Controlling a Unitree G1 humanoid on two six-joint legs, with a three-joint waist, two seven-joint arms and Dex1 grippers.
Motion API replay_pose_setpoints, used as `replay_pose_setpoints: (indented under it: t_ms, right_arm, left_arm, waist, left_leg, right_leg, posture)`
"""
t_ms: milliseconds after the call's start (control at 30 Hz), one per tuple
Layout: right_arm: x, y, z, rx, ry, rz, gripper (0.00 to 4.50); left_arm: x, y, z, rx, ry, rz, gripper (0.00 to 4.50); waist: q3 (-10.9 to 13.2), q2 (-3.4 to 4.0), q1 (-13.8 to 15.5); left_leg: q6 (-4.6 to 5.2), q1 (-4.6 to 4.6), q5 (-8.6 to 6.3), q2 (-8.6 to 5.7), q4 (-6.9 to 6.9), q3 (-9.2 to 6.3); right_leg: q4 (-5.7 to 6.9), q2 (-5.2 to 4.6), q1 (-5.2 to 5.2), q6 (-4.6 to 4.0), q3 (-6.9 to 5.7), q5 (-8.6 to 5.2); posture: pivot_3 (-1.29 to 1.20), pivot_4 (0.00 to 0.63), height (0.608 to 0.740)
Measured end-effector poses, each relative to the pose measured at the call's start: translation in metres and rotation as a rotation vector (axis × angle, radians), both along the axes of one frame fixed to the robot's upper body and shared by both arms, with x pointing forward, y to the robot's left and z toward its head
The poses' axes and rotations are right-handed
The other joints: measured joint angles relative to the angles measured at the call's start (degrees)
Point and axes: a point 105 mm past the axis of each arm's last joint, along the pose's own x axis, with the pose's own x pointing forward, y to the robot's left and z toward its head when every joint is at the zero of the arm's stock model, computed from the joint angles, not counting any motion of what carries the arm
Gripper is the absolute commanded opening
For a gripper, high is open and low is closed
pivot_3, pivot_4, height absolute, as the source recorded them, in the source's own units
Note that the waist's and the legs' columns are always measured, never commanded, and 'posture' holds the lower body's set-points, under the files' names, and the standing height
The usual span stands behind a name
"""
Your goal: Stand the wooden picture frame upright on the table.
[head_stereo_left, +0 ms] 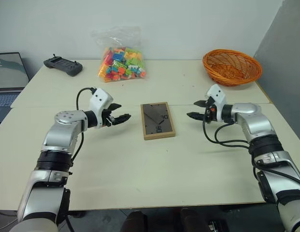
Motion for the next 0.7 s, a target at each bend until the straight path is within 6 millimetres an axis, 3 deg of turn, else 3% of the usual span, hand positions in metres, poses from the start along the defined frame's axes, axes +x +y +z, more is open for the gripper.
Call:
replay_pose_setpoints:
  t_ms: [200,367,433,700]
  right_arm:
    - [0.010,0.023,-0.029,-0.042,-0.019,-0.030,1.23]
    - [0.012,0.042,-0.043,-0.059,-0.032,-0.032,0.03]
    - [0.013,0.048,-0.049,-0.069,-0.031,-0.034,0.00]
    - [0.012,0.068,-0.057,-0.024,-0.021,-0.046,0.00]
  left_arm:
    - [0.024,-0.010,-0.029,0.037,-0.006,0.101,1.57]
    - [0.039,-0.021,-0.036,0.047,-0.035,0.177,0.48]
    - [0.039,-0.030,-0.042,0.053,-0.031,0.171,0.03]
    - [0.028,-0.049,-0.051,0.154,-0.045,0.064,0.03]
  waist:
    - [0.0,-0.01,-0.1]
    - [0.0,-0.01,-0.4]
    - [0.0,-0.01,-0.5]
    - [0.0,0.02,-1.3]
  left_leg:
    - [-0.03,-0.03,0.02,0.00,0.02,0.01]
    - [-0.04,-0.03,0.02,0.00,0.02,0.02]
    - [-0.04,-0.03,0.02,-0.01,0.02,0.02]
    - [-0.06,-0.01,0.04,-0.01,0.00,0.02]
  right_leg:
    - [0.02,-0.02,-0.03,0.00,0.01,0.00]
    - [0.05,-0.04,-0.05,0.00,0.01,0.00]
    - [0.05,-0.04,-0.05,0.00,0.02,0.00]
    - [0.12,-0.04,-0.07,0.00,0.08,0.00]
  posture:
    - [0.00,0.150,0.740]
    - [0.00,0.150,0.740]
    - [0.00,0.150,0.740]
    - [0.00,0.150,0.740]
